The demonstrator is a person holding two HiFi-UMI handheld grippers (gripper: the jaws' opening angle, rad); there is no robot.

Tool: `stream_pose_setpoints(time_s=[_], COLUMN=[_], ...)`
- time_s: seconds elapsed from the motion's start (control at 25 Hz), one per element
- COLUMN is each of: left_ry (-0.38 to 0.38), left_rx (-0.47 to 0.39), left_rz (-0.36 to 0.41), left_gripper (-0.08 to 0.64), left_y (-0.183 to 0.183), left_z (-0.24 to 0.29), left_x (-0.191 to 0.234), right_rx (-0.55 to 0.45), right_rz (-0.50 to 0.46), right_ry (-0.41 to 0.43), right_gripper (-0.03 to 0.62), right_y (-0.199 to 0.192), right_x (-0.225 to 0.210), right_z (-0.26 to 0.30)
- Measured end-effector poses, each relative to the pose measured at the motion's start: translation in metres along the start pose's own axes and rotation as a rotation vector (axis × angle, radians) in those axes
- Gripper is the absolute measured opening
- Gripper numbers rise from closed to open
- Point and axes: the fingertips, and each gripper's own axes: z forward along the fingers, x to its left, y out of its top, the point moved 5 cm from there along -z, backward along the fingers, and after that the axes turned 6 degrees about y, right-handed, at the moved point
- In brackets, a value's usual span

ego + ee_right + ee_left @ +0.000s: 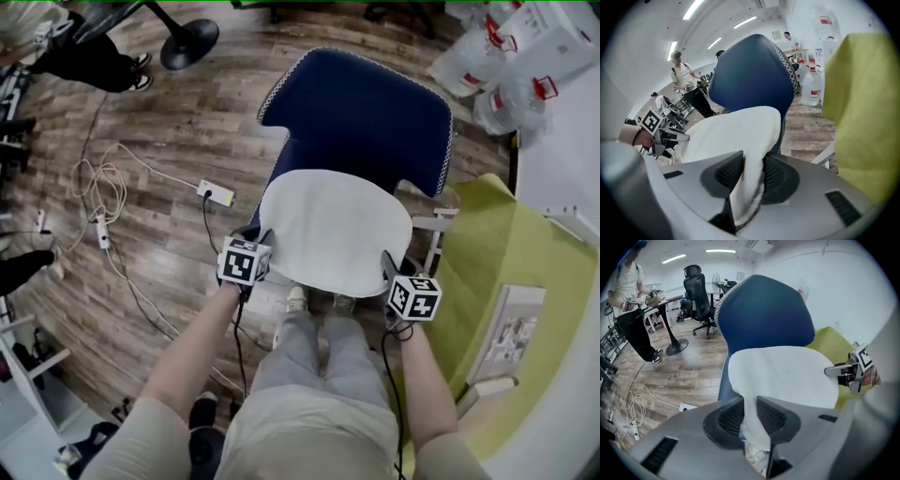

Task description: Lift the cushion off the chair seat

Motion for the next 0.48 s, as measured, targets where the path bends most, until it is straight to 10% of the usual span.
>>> stream_pose_setpoints(time_s=[0.48], left_ry=[0.037], left_rx=[-0.196], left_rz=[-0.021], left_gripper=[0.098], left_y=[0.057], left_z=[-0.166], left_x=[-0.015], right_rx=[-0.138], right_rz=[-0.199], right_ry=[0.010], right_gripper=[0.116], right_y=[0.107], right_x=[0.085], right_z=[-0.137])
